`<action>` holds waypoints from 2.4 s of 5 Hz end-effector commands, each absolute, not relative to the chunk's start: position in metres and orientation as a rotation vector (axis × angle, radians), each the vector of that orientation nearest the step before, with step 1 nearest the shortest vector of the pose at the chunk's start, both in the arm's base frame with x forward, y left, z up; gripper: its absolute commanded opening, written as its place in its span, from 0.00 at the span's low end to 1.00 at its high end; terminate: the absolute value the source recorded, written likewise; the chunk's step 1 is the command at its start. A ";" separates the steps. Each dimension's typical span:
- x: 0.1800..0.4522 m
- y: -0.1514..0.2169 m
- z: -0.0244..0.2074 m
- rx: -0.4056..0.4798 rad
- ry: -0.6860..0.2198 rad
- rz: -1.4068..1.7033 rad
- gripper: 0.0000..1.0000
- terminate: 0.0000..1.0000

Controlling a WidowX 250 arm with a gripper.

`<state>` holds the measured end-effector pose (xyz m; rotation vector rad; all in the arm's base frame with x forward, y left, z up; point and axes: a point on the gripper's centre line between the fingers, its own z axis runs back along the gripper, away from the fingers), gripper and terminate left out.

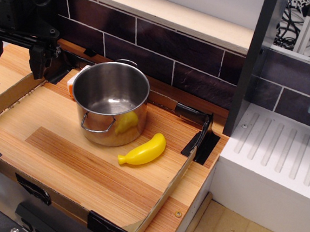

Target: Topple metal pot

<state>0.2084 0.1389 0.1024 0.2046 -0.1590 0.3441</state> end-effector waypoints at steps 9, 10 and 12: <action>0.305 0.030 0.096 0.058 -0.270 0.780 1.00 0.00; 0.308 0.027 0.088 0.070 -0.247 0.781 1.00 0.00; 0.313 0.025 0.070 0.111 -0.220 0.790 1.00 0.00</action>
